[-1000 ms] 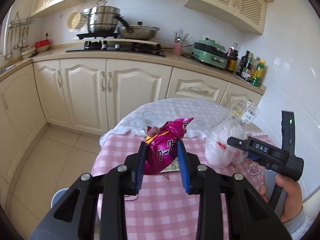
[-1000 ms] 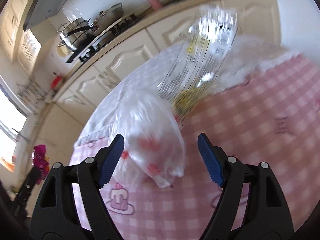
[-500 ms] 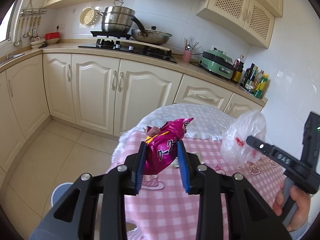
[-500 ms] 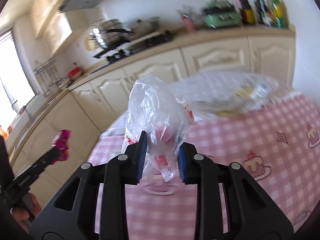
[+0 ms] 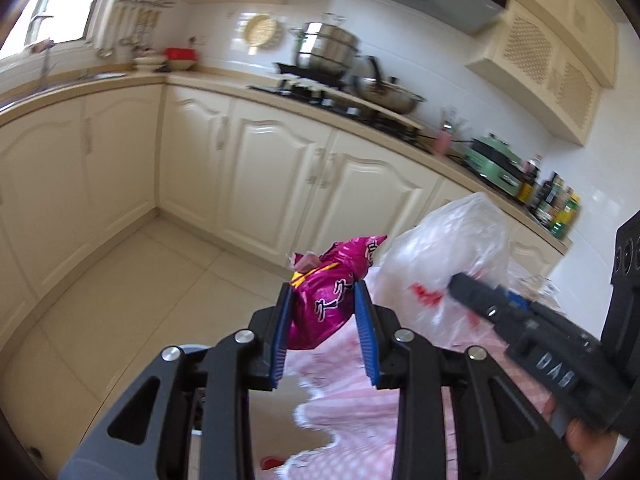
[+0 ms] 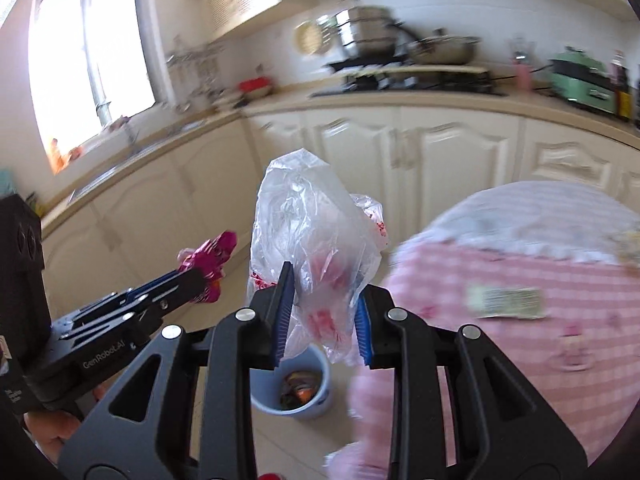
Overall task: Collect trash
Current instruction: 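Carry the magenta wrapper and clear bag over the blue bucket with both grippers, then open the left gripper to drop the magenta wrapper into the bucket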
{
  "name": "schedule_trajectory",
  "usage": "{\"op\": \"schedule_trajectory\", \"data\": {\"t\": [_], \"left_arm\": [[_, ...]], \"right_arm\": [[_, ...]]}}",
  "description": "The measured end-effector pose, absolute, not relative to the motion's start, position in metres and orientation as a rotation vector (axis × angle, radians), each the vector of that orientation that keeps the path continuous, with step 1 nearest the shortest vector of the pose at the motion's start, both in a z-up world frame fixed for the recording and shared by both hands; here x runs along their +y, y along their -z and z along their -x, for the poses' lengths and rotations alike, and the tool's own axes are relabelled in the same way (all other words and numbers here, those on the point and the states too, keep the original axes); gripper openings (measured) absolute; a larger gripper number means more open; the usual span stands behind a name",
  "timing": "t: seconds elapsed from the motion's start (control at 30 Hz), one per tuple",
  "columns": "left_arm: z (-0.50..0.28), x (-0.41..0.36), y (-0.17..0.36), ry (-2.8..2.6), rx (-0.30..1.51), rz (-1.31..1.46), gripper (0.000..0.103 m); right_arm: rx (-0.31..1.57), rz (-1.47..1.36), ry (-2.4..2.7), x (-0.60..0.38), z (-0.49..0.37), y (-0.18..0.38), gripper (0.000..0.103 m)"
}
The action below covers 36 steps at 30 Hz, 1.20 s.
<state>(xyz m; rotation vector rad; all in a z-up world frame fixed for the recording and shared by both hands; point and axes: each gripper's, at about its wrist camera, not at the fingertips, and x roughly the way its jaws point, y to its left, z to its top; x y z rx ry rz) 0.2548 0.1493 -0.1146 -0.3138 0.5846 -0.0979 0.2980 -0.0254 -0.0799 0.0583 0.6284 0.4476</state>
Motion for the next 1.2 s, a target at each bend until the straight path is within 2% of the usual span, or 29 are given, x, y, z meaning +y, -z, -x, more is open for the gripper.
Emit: {"op": "schedule_trajectory", "data": {"t": [0.2,0.4,0.6,1.03,1.13,1.2], "left_arm": [[-0.255,0.207,0.155,-0.016,0.641,0.329,0.03],[-0.27,0.248,0.218,-0.097,0.747,0.356,0.03],[-0.291,0.269,0.272,-0.107,0.835,0.397,0.03],[-0.332,0.285,0.356,-0.043,0.941,0.485,0.031],[-0.34,0.289,0.371,-0.03,0.972,0.507,0.036],[-0.343,0.29,0.375,-0.032,0.982,0.514,0.052]], "right_arm": [[0.727,0.017,-0.505,0.048,-0.315,0.135,0.027],[0.837,0.067,-0.516,0.088,-0.334,0.198,0.027],[0.934,0.081,-0.508,0.109,-0.352,0.252,0.027],[1.048,0.087,-0.476,0.127,-0.384,0.323,0.028],[1.069,0.084,-0.47,0.129,-0.39,0.335,0.028],[1.078,0.081,-0.467,0.13,-0.392,0.339,0.028]]}}
